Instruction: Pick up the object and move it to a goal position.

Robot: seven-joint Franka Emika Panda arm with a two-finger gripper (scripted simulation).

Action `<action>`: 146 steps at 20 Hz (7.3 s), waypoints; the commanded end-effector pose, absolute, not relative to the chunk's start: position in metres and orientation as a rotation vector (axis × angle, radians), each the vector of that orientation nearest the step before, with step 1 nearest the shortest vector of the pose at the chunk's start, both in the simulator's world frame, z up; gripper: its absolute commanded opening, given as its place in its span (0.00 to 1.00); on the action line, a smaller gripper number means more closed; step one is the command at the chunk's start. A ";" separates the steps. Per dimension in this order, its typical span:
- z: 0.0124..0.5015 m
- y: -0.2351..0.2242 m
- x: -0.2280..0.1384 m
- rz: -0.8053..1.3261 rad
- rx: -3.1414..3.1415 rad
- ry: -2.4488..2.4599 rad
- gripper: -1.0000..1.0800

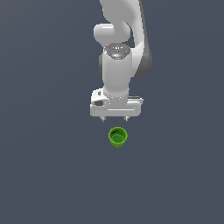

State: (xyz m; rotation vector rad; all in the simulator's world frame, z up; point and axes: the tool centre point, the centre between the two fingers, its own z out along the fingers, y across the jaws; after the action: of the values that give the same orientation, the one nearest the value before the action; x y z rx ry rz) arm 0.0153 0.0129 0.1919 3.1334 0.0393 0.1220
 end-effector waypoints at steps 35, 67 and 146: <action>0.159 0.017 0.058 -0.197 2.996 0.529 0.62; 0.101 0.010 0.075 -0.841 2.583 1.149 0.62; 0.386 -0.096 0.079 -0.256 2.400 1.353 0.00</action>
State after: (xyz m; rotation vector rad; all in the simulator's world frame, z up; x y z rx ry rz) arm 0.0806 -0.0897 0.3667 2.4138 1.3457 -0.2938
